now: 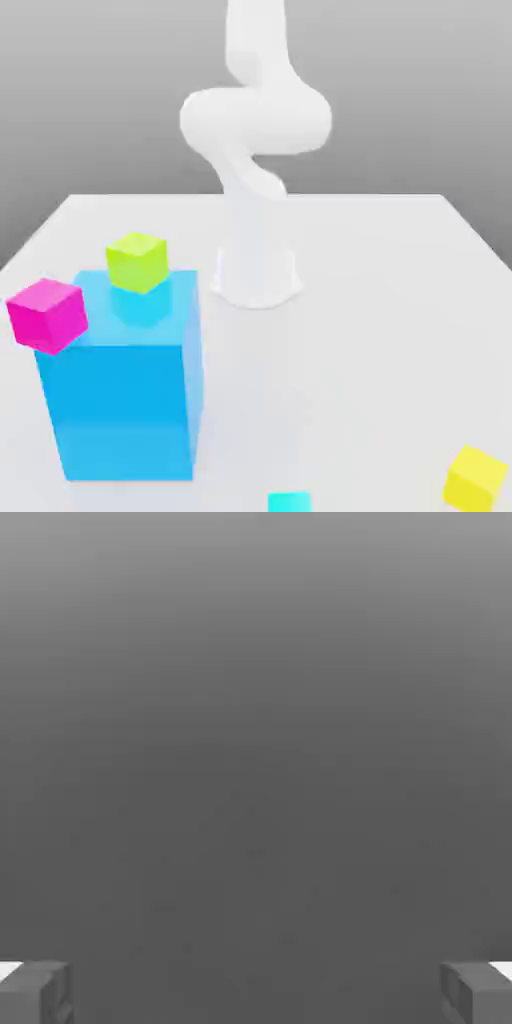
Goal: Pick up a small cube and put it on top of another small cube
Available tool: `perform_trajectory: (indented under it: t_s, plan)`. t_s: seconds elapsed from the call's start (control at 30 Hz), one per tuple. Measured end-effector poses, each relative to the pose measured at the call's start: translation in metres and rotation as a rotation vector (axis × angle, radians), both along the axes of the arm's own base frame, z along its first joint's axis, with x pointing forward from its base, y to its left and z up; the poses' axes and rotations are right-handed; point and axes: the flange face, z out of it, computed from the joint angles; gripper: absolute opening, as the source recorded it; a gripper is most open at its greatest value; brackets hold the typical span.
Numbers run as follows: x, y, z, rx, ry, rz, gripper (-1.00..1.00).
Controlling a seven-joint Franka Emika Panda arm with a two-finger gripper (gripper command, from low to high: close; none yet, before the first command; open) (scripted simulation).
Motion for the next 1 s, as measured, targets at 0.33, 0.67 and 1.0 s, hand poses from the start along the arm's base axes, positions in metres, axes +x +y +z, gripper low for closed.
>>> perform_trajectory:
  t_s: [0.33,0.67,1.0]
  plan:
    - [0.106,0.012,-0.147,-0.013,0.255,0.025,0.00]
    - [0.155,0.026,-0.321,-0.025,0.506,0.055,0.00]
    - [0.147,0.035,-0.500,-0.032,0.729,0.079,0.00]
